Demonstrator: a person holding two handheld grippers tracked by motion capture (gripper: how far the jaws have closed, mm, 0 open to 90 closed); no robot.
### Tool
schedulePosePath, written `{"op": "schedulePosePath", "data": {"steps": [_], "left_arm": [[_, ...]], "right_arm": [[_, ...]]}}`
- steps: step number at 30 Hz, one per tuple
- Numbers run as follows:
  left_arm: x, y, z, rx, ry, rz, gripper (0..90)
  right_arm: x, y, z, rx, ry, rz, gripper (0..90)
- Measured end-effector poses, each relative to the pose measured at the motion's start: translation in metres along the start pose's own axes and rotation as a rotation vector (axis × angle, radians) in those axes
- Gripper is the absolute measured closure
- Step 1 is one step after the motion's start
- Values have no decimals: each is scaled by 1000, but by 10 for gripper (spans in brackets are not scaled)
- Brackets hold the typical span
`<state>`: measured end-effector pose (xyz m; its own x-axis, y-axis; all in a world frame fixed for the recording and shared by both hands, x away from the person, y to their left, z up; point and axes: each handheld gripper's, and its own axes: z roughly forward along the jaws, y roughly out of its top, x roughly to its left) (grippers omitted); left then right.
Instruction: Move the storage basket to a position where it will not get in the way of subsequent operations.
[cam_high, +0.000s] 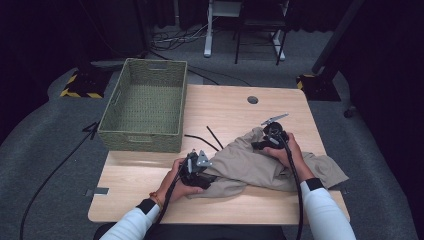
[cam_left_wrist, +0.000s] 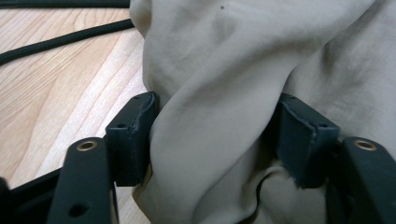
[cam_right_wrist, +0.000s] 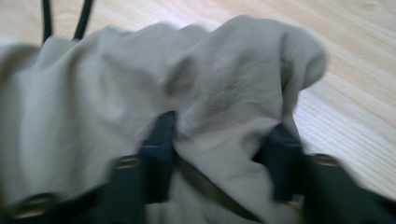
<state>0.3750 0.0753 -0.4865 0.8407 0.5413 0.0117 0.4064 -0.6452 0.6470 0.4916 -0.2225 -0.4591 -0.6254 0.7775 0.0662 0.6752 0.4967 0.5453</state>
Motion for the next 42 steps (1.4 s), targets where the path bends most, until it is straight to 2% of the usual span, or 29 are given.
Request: {"op": "schedulePosePath", "data": {"steps": [2,4,7,9,11,13,15,17,20,23,25,26,28,30,31,32,33,35,36,37,40,42], "left_arm": [[0,3,2,9,-4,1,383],[-1,6,1,18,4,4,447],[0,10,-2,9,37,25,587],[-1,12,-4,7,86,50,635],[-2,15,-9,-17,145,63,692],[-2,19,-19,-66,218,64,784],[-2,22,-30,-107,288,68,793],[-4,25,-40,-143,365,81,800],[-9,24,-52,-188,414,92,804],[-17,17,-52,-177,378,120,803],[-26,9,-48,-162,332,144,801],[-32,6,-45,-148,325,164,798],[-45,-2,-42,-132,276,209,787],[-56,-7,-40,-128,244,228,761],[-60,-9,-39,-120,213,231,743],[-63,-10,-38,-115,163,230,700],[-67,-11,-38,-111,129,231,649],[-73,-13,-37,-102,86,243,619],[-76,-15,-37,-92,23,243,577],[-79,-16,-38,-82,-7,235,541],[-81,-22,-41,-85,-67,184,484],[-83,-26,-49,-93,-109,181,424]], "right_arm": [[3,1,-1,7,-6,-47,722],[5,2,-5,-24,-22,-76,826],[9,5,-16,-86,-47,-96,857],[12,9,-30,-149,-56,-114,860],[17,13,-49,-227,-57,-137,861],[22,16,-69,-288,-74,-163,861],[27,15,-96,-380,-74,-187,860],[33,10,-117,-432,-63,-225,859],[39,-6,-137,-464,-49,-268,856],[41,-35,-140,-445,-18,-285,854],[41,-59,-131,-408,1,-287,854],[42,-71,-125,-380,-6,-293,853],[42,-97,-112,-329,-1,-288,851],[41,-120,-100,-281,-16,-289,843],[40,-130,-95,-262,3,-267,839],[39,-138,-90,-233,15,-259,830],[39,-144,-87,-214,8,-261,822],[40,-153,-84,-198,12,-243,803],[40,-156,-84,-192,11,-243,795],[41,-159,-83,-183,8,-241,790],[39,-163,-82,-177,14,-223,764],[39,-164,-83,-179,8,-221,706]]}}
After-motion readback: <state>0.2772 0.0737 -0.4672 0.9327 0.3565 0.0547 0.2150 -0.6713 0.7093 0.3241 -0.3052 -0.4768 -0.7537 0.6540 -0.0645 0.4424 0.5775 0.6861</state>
